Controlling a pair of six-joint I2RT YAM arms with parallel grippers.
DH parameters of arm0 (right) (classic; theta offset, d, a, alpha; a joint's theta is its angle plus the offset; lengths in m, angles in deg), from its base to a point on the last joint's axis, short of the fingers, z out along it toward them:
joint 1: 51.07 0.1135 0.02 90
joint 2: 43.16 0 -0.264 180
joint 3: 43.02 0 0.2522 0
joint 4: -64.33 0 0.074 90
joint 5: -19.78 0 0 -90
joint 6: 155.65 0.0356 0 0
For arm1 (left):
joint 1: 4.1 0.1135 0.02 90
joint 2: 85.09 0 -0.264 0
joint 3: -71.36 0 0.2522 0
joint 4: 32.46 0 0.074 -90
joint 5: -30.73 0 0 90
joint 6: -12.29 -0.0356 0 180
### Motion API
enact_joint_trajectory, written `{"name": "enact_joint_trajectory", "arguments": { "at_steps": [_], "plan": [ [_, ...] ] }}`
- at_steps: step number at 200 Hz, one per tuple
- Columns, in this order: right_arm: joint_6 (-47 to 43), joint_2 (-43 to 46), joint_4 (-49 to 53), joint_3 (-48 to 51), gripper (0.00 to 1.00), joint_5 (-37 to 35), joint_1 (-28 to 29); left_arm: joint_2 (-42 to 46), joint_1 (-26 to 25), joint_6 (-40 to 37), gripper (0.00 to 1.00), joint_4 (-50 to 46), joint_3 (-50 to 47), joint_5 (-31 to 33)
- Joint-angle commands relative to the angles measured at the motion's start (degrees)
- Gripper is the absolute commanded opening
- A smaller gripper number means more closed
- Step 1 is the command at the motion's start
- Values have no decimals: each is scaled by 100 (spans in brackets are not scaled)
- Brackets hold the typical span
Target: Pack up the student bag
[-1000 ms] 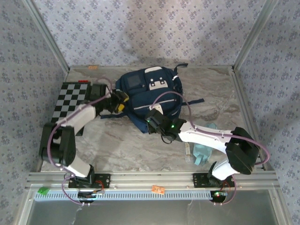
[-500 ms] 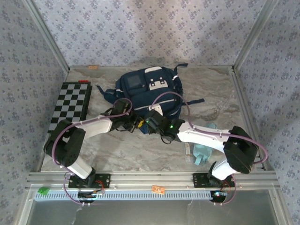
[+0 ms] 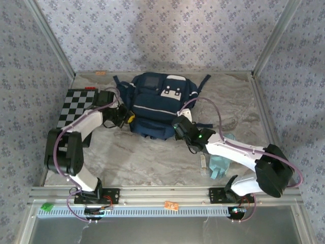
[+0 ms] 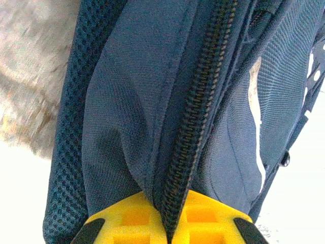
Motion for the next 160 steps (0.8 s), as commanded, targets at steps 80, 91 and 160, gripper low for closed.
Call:
{"name": "enact_joint_trajectory", "arguments": {
  "at_steps": [80, 91, 160],
  "plan": [
    [484, -1222, -228, -1059, 0, 285, 877, 1773, -542, 748, 61, 240, -1161, 448],
    [528, -1180, -264, -977, 0, 281, 880, 1885, -804, 1202, 62, 500, -1437, 385],
    [540, -1216, -459, -842, 0, 288, 928, 633, -2072, 2568, 49, 1252, -1124, 1032]
  ]
}}
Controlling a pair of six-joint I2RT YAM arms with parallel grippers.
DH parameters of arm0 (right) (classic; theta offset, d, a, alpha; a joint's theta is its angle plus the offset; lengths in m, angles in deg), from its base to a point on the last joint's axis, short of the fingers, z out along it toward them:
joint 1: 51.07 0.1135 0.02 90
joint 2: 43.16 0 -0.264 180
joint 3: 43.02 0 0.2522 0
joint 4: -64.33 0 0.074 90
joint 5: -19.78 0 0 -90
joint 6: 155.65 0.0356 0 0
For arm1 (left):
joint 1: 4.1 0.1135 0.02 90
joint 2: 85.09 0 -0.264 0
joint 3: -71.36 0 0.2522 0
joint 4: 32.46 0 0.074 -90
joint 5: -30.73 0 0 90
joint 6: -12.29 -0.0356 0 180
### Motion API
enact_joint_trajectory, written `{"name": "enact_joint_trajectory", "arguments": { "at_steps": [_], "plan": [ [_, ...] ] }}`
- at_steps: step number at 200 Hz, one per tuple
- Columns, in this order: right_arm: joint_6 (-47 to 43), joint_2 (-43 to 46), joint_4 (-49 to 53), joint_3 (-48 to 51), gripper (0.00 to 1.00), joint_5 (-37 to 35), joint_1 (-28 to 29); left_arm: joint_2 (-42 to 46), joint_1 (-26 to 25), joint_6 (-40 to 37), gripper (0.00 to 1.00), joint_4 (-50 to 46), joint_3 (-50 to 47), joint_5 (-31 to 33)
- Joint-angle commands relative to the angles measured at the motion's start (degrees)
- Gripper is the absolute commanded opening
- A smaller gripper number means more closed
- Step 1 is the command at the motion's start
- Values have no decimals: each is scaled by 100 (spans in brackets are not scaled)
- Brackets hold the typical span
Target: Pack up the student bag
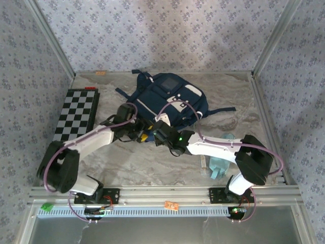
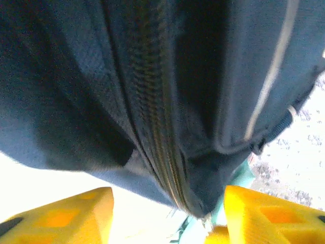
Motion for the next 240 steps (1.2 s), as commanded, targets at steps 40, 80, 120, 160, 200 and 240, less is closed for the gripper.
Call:
{"name": "enact_joint_trajectory", "arguments": {
  "at_steps": [40, 80, 120, 160, 200, 240],
  "plan": [
    [201, 218, 433, 276, 0, -684, 14, -156, 161, 186, 6, -476, 135, 899],
    [464, 728, 1245, 1058, 0, -1468, -290, 613, 954, -504, 0, -946, -45, 929],
    [411, 1053, 1294, 1509, 0, -1203, -1244, 719, 1463, -1343, 0, -1337, 126, 762],
    [-1, 1585, 910, 1152, 23, -18, -948, 580, 1492, -1985, 14, -1549, 358, 482],
    [130, 1338, 1066, 559, 53, 2115, -2025, 1143, 1002, -2246, 42, -2032, 325, 1092],
    [-185, -64, 1231, -625, 55, 3034, -2417, 1077, 116, -2055, 54, -2202, 614, 1971]
  ]
}}
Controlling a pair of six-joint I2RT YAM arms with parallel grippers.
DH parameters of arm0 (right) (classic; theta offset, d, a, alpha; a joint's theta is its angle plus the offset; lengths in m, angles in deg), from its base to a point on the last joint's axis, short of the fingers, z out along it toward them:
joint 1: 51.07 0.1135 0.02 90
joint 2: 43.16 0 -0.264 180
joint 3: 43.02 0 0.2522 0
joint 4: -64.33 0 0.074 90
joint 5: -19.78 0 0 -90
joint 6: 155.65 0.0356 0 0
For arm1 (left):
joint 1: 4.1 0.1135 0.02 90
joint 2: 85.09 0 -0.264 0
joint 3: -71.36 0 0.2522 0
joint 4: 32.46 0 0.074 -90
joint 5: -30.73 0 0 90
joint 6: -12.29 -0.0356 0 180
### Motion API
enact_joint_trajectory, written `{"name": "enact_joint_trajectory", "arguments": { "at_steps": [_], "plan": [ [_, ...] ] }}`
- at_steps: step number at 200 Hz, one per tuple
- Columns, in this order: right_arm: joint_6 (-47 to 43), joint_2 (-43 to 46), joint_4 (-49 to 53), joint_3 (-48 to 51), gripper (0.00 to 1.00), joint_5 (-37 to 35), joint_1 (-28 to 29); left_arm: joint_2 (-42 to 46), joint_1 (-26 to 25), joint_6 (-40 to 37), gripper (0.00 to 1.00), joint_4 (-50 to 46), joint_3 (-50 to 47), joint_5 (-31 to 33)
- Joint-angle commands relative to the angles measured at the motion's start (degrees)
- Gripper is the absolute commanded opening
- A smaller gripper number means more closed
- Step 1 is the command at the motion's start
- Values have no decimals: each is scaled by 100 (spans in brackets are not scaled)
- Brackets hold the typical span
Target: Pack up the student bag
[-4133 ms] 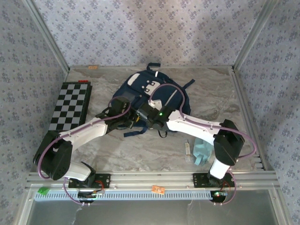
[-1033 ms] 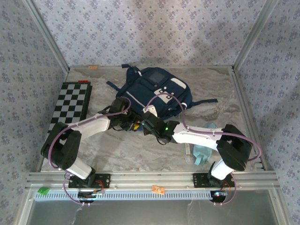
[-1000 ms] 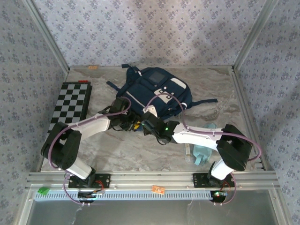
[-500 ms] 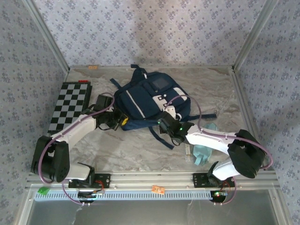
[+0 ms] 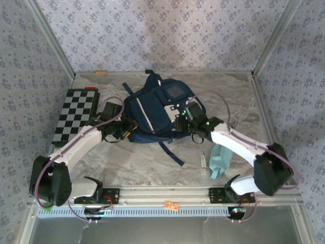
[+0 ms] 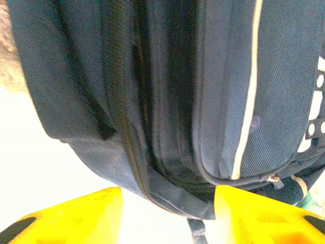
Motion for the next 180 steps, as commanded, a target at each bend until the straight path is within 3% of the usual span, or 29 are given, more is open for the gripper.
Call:
{"name": "enact_joint_trajectory", "arguments": {
  "at_steps": [1, 39, 56, 87, 111, 146, 180],
  "plan": [
    [-251, -671, 288, -598, 56, 1024, -26, -23, -435, -12, 54, -290, 305, 753],
    [-372, -1692, 705, -1617, 51, 1155, -94, -325, -1029, 238, 59, 104, 363, 1028],
    [-495, -1999, 663, -1844, 46, 1447, -99, -536, -1081, 211, 59, 235, 375, 996],
    [-594, -2503, 925, -2224, 44, 1494, -97, -725, -1084, 250, 59, 326, 173, 1059],
    [-610, -2661, 866, -2368, 26, 1896, -114, -741, -1081, 318, 59, 497, -98, 1117],
    [-392, -2453, 793, -2444, 0, 1818, -103, -819, -995, 132, 59, 665, -323, 1345],
    [36, -2175, 489, -2434, 0, 2051, -265, -783, -818, -331, 63, 999, -497, 1496]
  ]
}}
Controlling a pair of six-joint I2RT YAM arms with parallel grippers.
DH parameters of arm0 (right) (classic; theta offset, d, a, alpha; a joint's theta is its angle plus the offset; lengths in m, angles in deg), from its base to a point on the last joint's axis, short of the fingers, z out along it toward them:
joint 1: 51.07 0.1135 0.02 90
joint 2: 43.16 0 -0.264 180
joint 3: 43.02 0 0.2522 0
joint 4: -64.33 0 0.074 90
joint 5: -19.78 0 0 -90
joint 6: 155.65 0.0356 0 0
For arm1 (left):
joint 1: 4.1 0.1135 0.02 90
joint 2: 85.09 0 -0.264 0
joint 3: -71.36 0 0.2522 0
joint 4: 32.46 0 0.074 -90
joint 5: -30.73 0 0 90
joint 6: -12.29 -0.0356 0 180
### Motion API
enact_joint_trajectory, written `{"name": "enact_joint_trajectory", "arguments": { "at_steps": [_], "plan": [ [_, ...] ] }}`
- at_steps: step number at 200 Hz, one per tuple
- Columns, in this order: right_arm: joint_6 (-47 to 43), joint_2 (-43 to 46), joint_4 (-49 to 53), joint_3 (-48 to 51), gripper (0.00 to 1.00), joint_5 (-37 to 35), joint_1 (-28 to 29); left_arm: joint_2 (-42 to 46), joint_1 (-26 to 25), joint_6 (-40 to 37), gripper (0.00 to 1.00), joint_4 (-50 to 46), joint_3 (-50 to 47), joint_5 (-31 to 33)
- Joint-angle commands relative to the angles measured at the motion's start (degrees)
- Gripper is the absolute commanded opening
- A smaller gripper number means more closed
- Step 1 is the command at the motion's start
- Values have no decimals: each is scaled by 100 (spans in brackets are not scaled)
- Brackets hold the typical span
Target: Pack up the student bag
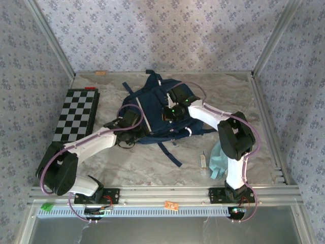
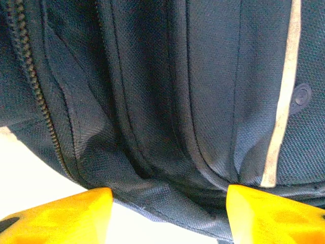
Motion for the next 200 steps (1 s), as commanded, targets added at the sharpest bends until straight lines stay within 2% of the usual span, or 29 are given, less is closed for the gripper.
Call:
{"name": "enact_joint_trajectory", "arguments": {
  "at_steps": [1, 37, 61, 78, 96, 113, 149, 166, 200],
  "plan": [
    [380, 341, -171, -146, 0, 271, -90, -21, 165, -424, 63, 168, -121, 352],
    [1089, 674, -606, 28, 0, 264, -264, 85, 737, -1286, 70, 323, 79, 174],
    [1721, 969, -1109, 371, 0, -78, -224, 199, 940, -1968, 77, 254, 377, 181],
    [2033, 1100, -1347, 519, 0, -341, -76, 492, 956, -2193, 82, 214, 389, 158],
    [2250, 1138, -1576, 599, 0, -546, 96, 853, 924, -2039, 88, -57, 347, 162],
    [2491, 1155, -1838, 636, 0, -464, 121, 1178, 669, -1709, 91, -346, 263, 392],
    [2667, 1408, -1753, 539, 0, -800, 145, 1480, -371, -885, 97, -397, 125, 859],
    [2809, 1505, -1869, 593, 0, -829, 101, 1342, -949, -959, 99, -222, 225, 1241],
    [3153, 1558, -1906, 579, 0, -773, 25, 739, -1650, -1296, 99, 356, 578, 1656]
  ]
}}
